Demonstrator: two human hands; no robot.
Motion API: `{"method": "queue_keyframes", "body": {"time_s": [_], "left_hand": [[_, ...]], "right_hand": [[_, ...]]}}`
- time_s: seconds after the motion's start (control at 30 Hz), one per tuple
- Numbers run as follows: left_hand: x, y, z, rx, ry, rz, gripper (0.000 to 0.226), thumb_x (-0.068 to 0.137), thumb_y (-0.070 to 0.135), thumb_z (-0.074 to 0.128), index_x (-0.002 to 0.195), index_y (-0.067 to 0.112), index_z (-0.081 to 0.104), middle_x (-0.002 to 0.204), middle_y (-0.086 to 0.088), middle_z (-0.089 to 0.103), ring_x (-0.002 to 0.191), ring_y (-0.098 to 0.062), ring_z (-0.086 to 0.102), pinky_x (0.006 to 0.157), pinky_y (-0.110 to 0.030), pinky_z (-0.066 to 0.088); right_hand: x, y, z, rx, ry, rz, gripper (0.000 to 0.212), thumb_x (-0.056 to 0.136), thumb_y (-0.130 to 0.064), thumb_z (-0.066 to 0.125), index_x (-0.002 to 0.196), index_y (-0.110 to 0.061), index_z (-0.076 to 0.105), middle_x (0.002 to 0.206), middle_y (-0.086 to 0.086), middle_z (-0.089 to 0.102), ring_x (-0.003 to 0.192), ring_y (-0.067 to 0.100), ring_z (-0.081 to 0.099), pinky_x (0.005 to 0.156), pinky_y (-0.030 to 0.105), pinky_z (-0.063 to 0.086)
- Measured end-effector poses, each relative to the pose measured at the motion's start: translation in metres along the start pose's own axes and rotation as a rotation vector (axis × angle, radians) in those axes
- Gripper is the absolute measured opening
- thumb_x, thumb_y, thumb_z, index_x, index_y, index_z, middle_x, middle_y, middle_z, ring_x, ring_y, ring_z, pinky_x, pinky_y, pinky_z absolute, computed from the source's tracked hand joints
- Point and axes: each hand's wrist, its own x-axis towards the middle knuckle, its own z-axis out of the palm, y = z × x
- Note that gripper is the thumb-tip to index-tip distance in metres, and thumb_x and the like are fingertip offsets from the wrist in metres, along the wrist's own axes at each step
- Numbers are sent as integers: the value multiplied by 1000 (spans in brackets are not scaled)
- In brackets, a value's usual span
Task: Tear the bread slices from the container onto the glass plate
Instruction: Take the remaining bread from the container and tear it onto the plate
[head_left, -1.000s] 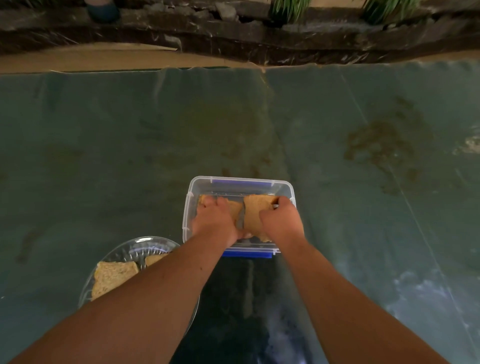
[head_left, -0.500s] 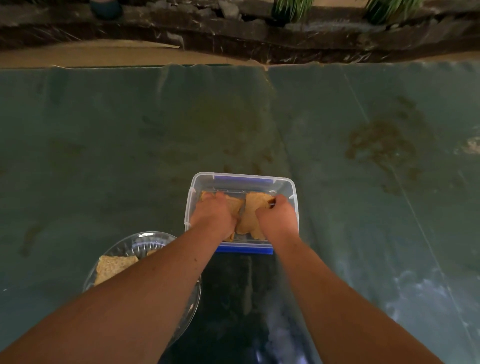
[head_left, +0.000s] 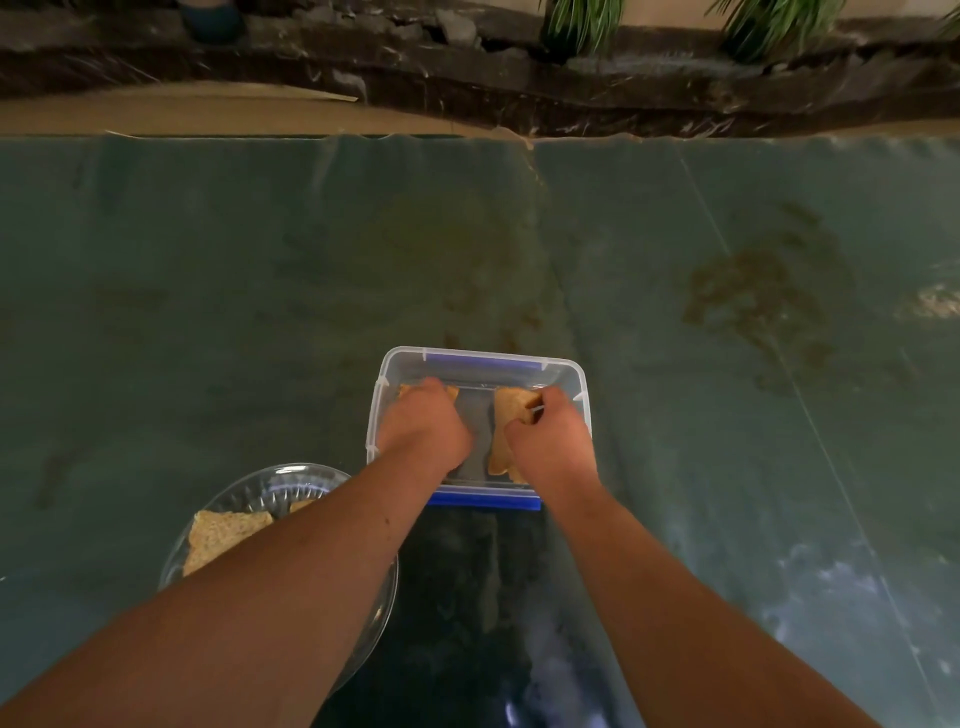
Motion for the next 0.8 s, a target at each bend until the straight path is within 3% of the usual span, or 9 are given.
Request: {"method": "queue_keyframes", "body": {"time_s": [0.13,0.27,0.37,0.43,0.5,0.67,0.8], "left_hand": [[-5,-12,-16,-13,54,40,18,97,26,59,113,19,64,111,-11,71,102,-34,68,73,-41,47],[-20,-31,-43,-189,89,27,10,95,31,55,98,22,58,107,-11,71,97,-39,66,73,-38,46],[-34,-55,-73,-418,96,0,9,93,29,63,90,21,58,96,-4,71,87,-33,65,70,-34,42],[-47,-76,-96,-638,70,14,7,95,27,67,92,21,64,92,-1,73,85,-28,69,69,-36,51],[-63,-101,-117,-894,10,-3,2,98,20,68,100,19,69,92,-2,78,85,-27,75,66,-40,61],[-103,-180,-148,-1083,-110,-48,12,99,19,69,111,21,71,106,-7,80,89,-25,77,73,-48,62],[-131,-233,-135,-1082,-218,-105,19,100,20,68,119,20,69,109,-5,81,99,-30,77,87,-56,60]], "right_hand": [[-5,-7,4,33,-36,15,11,90,-20,64,94,-26,55,75,-6,62,65,11,59,49,25,40],[-11,-24,0,38,-70,-4,11,87,-17,64,94,-23,58,78,-3,65,71,19,63,59,30,45],[-19,-41,-7,75,-72,-31,8,85,-17,64,87,-23,59,74,-2,67,60,15,61,46,22,43],[-29,-53,-11,115,-70,-54,8,84,-17,64,83,-23,59,70,-2,67,48,7,57,36,16,38],[-41,-66,-15,147,-78,-79,7,83,-17,67,83,-22,61,69,-3,67,44,4,55,36,17,39],[-83,-87,-8,188,-183,-134,9,82,-20,71,89,-23,65,78,-5,73,71,15,70,59,32,57],[-118,-82,22,167,-362,-110,14,83,-24,72,95,-27,67,87,-5,74,80,15,71,64,37,61]]}}
